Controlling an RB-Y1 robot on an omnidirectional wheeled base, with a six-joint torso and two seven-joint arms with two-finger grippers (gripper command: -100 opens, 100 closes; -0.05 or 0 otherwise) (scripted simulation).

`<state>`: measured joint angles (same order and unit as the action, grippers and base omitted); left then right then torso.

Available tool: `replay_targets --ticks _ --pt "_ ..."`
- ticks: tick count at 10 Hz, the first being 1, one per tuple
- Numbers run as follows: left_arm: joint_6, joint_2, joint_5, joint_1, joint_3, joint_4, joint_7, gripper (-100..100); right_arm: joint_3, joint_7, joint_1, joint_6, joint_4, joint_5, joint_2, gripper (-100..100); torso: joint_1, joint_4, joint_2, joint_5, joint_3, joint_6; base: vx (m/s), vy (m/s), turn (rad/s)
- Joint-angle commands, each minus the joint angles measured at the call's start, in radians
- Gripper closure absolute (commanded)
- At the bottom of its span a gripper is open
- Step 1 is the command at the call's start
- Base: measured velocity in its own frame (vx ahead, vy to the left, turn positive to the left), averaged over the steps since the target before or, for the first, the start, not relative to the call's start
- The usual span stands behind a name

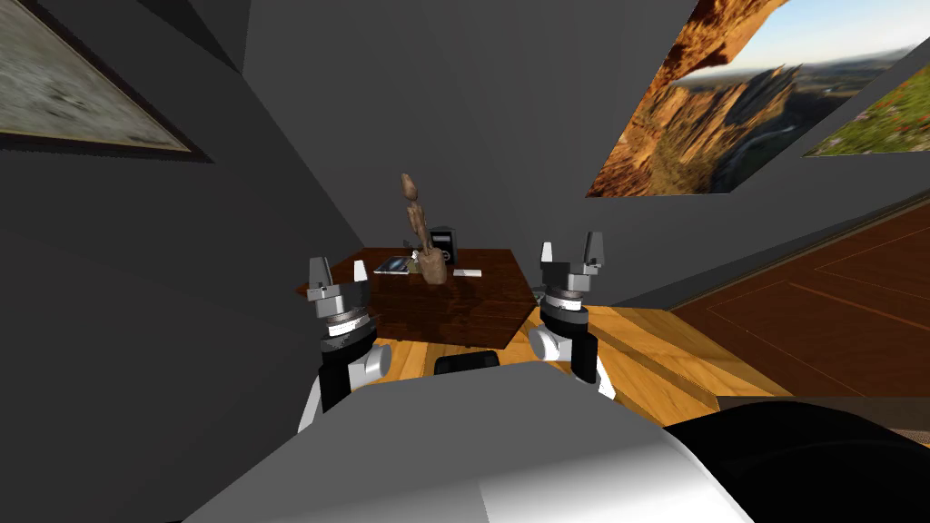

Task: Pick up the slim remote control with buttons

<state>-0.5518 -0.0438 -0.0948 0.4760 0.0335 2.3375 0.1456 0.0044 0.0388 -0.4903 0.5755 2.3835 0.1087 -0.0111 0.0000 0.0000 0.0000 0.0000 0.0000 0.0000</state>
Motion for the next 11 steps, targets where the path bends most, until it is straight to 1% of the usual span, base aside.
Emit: replay_targets --ticks 1,3,5,6,8,9,10,11 --pt "0.0 0.0 0.0 0.0 0.0 0.0 0.0 0 0.01 0.001 0.0 0.013 -0.009 -0.002 -0.031 -100 0.0 0.0 0.0 0.0 0.0 0.0 -0.055 0.031 0.018" --pt "0.0 0.0 0.0 0.0 0.0 0.0 0.0 0 0.031 0.003 0.003 0.042 -0.033 -0.008 -0.09 -100 0.003 0.001 0.007 0.001 0.004 0.0 -0.156 0.058 0.027" --pt "0.0 0.0 0.0 0.0 0.0 0.0 0.0 0 0.06 0.006 0.008 0.082 -0.07 -0.018 -0.152 -100 0.006 0.003 0.015 0.001 0.008 0.0 -0.259 0.114 0.053" --pt "0.0 0.0 0.0 -0.001 0.0 0.0 0.0 0 0.06 0.006 0.008 0.082 -0.07 -0.018 -0.165 -100 0.008 0.004 0.018 0.002 0.01 0.0 -0.166 0.086 0.009" --pt "0.0 0.0 0.0 0.0 0.0 0.0 0.0 0 0.097 0.008 0.015 0.129 -0.121 -0.033 -0.232 -100 0.005 0.002 0.011 0.001 0.006 0.0 -0.164 0.092 0.077" --pt "0.0 0.0 0.0 0.0 0.0 0.0 0.0 0 0.097 0.008 0.015 0.129 -0.121 -0.033 -0.249 -100 0.007 0.003 0.013 0.002 0.007 0.0 -0.153 0.074 0.031" --pt "0.0 0.0 0.0 0.0 0.0 0.0 0.0 0 0.118 0.008 0.019 0.153 -0.151 -0.042 -0.284 -100 0.005 0.003 0.011 0.001 0.007 0.0 -0.125 0.083 0.084" --pt "0.0 0.0 0.0 0.0 0.0 0.0 0.0 0 0.118 0.008 0.019 0.153 -0.151 -0.042 -0.294 -100 0.005 0.002 0.01 0.001 0.006 0.0 -0.099 0.069 0.039"
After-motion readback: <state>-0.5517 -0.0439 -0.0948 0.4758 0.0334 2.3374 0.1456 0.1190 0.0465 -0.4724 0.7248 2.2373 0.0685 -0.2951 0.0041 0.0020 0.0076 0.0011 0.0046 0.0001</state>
